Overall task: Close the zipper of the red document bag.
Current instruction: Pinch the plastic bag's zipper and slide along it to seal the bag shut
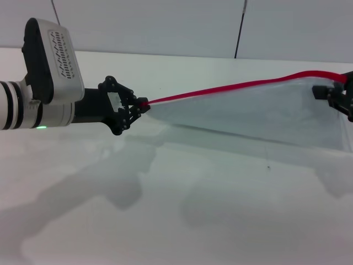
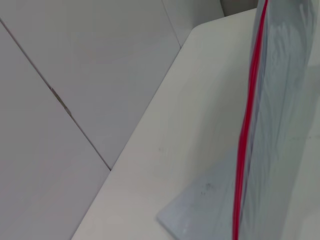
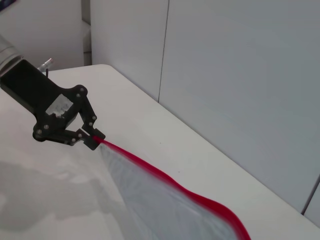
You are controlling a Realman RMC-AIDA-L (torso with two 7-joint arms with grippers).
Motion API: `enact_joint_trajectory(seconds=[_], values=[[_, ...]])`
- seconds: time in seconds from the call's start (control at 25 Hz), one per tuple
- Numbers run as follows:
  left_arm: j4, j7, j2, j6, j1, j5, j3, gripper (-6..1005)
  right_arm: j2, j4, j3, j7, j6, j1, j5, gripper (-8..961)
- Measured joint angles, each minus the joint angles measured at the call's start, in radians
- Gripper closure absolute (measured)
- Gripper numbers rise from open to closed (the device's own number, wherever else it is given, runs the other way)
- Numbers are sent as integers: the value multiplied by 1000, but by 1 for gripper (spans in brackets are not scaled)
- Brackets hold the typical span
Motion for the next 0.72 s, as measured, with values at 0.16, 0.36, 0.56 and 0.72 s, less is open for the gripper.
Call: enact_joint_trajectory(seconds=[0.16,0.36,0.56,0.72], values=[[-1,0,0,0,1,1,-1,894,-1,2,0,0,0,1,-1,904],[-4,-4,0,0,0,-3,-6,886,-2,5,0,-14,-10,6,-3,903],[-7,-6,0,12,-7,-18,-25,878,-2,15,-1,-12,-22,21,-35,902],[-9,-10,0,32,-7,-56,-28,871,-1,18,6,3,-14,31,-53,901]])
